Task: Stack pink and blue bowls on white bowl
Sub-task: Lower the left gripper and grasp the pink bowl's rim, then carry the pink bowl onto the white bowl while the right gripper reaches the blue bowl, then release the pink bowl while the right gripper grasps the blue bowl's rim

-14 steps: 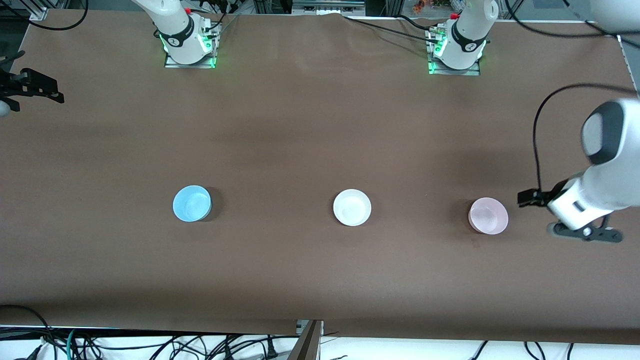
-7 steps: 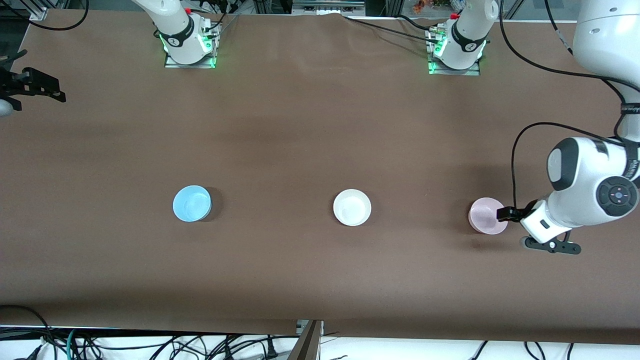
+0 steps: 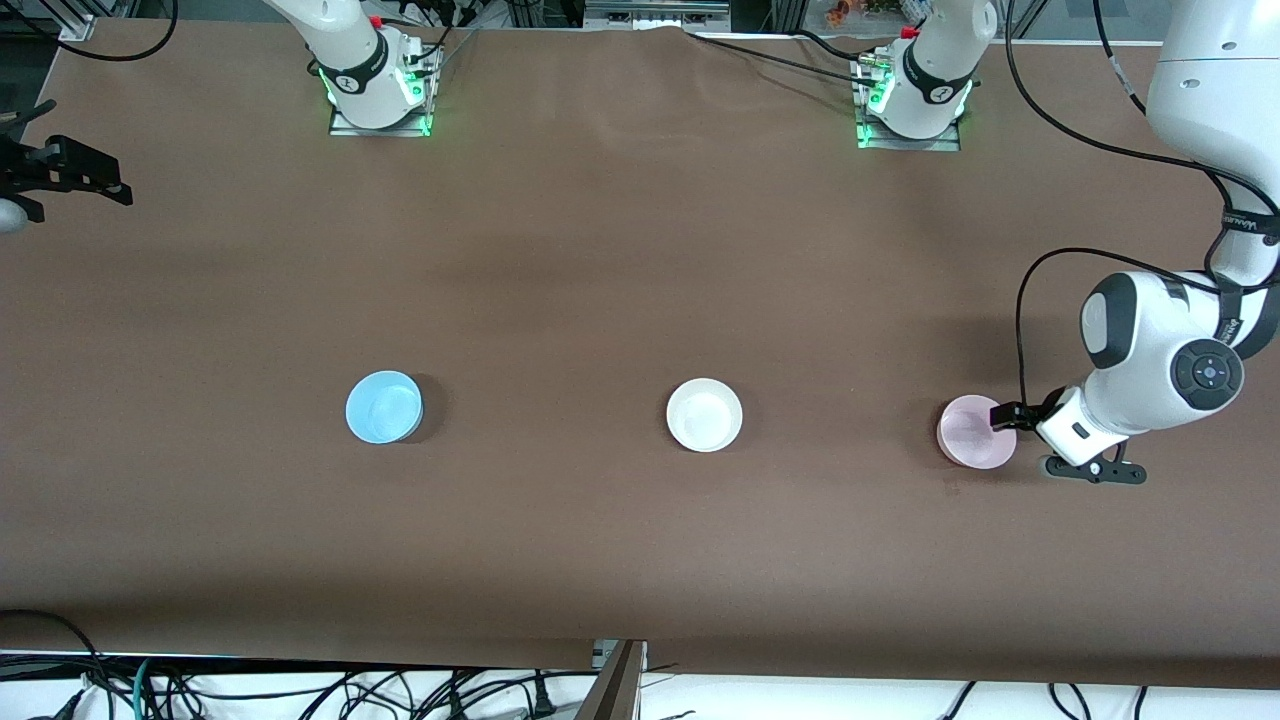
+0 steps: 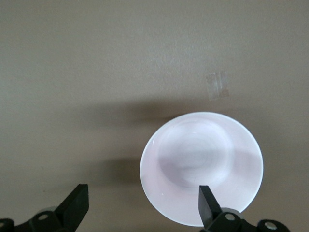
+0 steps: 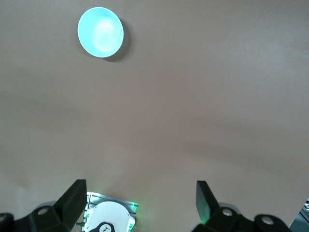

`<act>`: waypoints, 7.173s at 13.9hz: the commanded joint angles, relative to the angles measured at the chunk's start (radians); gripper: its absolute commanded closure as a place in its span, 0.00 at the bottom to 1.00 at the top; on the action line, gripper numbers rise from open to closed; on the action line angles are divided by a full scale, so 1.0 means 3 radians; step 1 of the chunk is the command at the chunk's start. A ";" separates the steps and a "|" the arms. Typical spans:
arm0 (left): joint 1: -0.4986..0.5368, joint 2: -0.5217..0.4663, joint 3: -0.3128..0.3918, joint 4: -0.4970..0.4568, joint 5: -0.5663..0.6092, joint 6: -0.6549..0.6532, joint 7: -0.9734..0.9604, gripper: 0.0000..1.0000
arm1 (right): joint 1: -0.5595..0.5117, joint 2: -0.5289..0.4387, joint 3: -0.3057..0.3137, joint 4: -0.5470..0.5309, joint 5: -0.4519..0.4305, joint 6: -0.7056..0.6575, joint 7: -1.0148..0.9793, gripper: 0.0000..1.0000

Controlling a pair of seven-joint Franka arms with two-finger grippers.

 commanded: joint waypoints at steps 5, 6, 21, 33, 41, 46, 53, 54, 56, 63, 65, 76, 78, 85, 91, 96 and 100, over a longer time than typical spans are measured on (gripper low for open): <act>0.0105 -0.0232 -0.0033 -0.0470 0.0074 0.0347 0.0002 0.00 | -0.0053 -0.0055 0.0027 -0.0033 -0.0031 0.0019 -0.0084 0.00; 0.0105 -0.0227 -0.0033 -0.0470 0.0069 0.0373 0.0002 0.00 | -0.0053 -0.0050 0.0026 -0.0033 -0.0031 0.0019 -0.0084 0.00; 0.0146 -0.0140 -0.0033 -0.0644 0.0023 0.0701 -0.0044 0.41 | -0.0028 0.0175 0.0037 -0.0039 0.0061 0.0280 -0.0038 0.00; 0.0171 -0.0140 -0.0053 -0.0613 0.0023 0.0695 -0.0049 1.00 | 0.0013 0.0569 0.0032 -0.0038 0.0061 0.0636 -0.0038 0.00; 0.0151 -0.0431 -0.0686 -0.0527 -0.0008 0.0436 -0.1350 1.00 | 0.0177 0.1197 0.0047 -0.0064 0.0444 0.1199 -0.0022 0.00; 0.0080 -0.0462 -0.1397 -0.0245 -0.0002 -0.0066 -0.2772 1.00 | 0.0212 0.1611 0.0057 -0.0079 0.0470 0.1577 0.0264 0.00; -0.0743 -0.0187 -0.1378 -0.0036 0.0059 0.0056 -0.3909 1.00 | 0.0309 0.2098 0.0103 -0.0186 0.0899 0.2227 0.0264 0.00; -0.0795 -0.0130 -0.1363 -0.0010 0.0120 0.0112 -0.4006 1.00 | 0.0310 0.2118 0.0103 -0.0212 0.0900 0.2278 0.0264 0.00; -0.0861 -0.0028 -0.1362 -0.0010 0.0390 0.0250 -0.4322 1.00 | 0.0315 0.2154 0.0113 -0.0289 0.0940 0.2370 0.0264 0.00; -0.0948 0.0192 -0.1362 0.0005 0.0800 0.0465 -0.4815 1.00 | 0.0310 0.2169 0.0144 -0.0356 0.1022 0.2427 0.0264 0.57; -0.0959 0.0228 -0.1332 0.0005 0.0805 0.0552 -0.4835 1.00 | 0.0315 0.2175 0.0144 -0.0356 0.1022 0.2427 0.0264 0.77; -0.1506 0.0361 -0.0774 0.0230 0.0826 0.0762 -0.5122 1.00 | 0.0315 0.2113 0.0175 -0.0289 0.1135 0.2361 0.0238 1.00; -0.1506 0.0361 -0.0774 0.0230 0.0831 0.0757 -0.5122 0.98 | 0.0320 0.2083 0.0215 -0.0264 0.1140 0.2325 0.0244 1.00; -0.1470 0.0351 -0.0769 0.0281 0.0826 0.0747 -0.5091 0.61 | 0.0355 0.2021 0.0394 -0.0223 0.1135 0.2253 0.0744 1.00; -0.1501 0.0392 -0.0769 0.0425 0.0810 0.0649 -0.5121 1.00 | 0.0361 0.2001 0.0512 -0.0202 0.1135 0.2197 0.1087 1.00; -0.1552 0.0468 -0.0739 0.0425 0.0826 0.0655 -0.5142 1.00 | 0.0361 0.2001 0.0512 -0.0202 0.1135 0.2197 0.1092 1.00; -0.1562 0.0509 -0.0728 0.0425 0.0826 0.0680 -0.5147 1.00 | 0.0427 0.2001 0.0507 -0.0202 0.1135 0.2197 0.1215 1.00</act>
